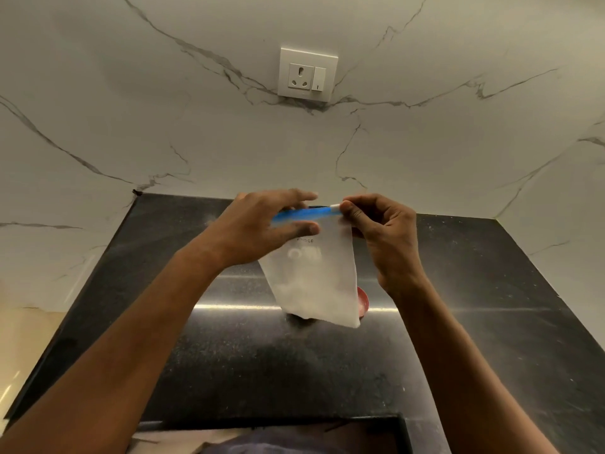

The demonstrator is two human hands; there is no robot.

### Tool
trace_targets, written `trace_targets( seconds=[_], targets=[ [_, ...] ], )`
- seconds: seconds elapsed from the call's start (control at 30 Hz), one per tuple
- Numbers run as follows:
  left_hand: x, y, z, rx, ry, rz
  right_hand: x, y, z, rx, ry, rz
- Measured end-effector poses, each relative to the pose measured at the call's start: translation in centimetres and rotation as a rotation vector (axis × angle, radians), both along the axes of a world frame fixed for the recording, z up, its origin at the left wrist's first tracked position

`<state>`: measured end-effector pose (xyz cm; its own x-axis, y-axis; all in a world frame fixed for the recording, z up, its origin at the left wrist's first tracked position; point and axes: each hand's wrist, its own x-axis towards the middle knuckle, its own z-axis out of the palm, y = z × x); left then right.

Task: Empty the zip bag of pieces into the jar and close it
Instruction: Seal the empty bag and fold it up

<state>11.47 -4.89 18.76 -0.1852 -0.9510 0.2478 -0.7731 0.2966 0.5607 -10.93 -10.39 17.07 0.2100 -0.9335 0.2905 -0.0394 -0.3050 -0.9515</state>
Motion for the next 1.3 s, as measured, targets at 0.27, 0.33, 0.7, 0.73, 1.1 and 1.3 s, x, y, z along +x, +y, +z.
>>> trace_targets(
  seconds=[0.27,0.33,0.7,0.73,1.1,1.3],
  targets=[
    [-3.5,-0.5,0.8,-0.138,0.117,0.047,0.5,1.1,0.1,-0.016,-0.114,0.106],
    [-3.2,-0.4,0.8,-0.124,0.148,0.068,0.5,1.2,0.0,-0.021,-0.116,0.067],
    [1.7,0.8,0.1,0.007,0.257,0.161,-2.0,0.4,0.0,0.149,-0.249,-0.076],
    [2.0,0.9,0.0,0.018,0.277,0.164,-2.2,0.4,0.1,0.158,-0.257,-0.075],
    [3.1,1.3,-1.3,0.036,0.519,0.102,-2.7,0.5,1.1,0.271,-0.425,-0.023],
    [0.3,1.8,-5.4,0.317,0.943,0.051,-2.0,0.1,0.5,0.422,-0.521,-0.006]
  ],
)
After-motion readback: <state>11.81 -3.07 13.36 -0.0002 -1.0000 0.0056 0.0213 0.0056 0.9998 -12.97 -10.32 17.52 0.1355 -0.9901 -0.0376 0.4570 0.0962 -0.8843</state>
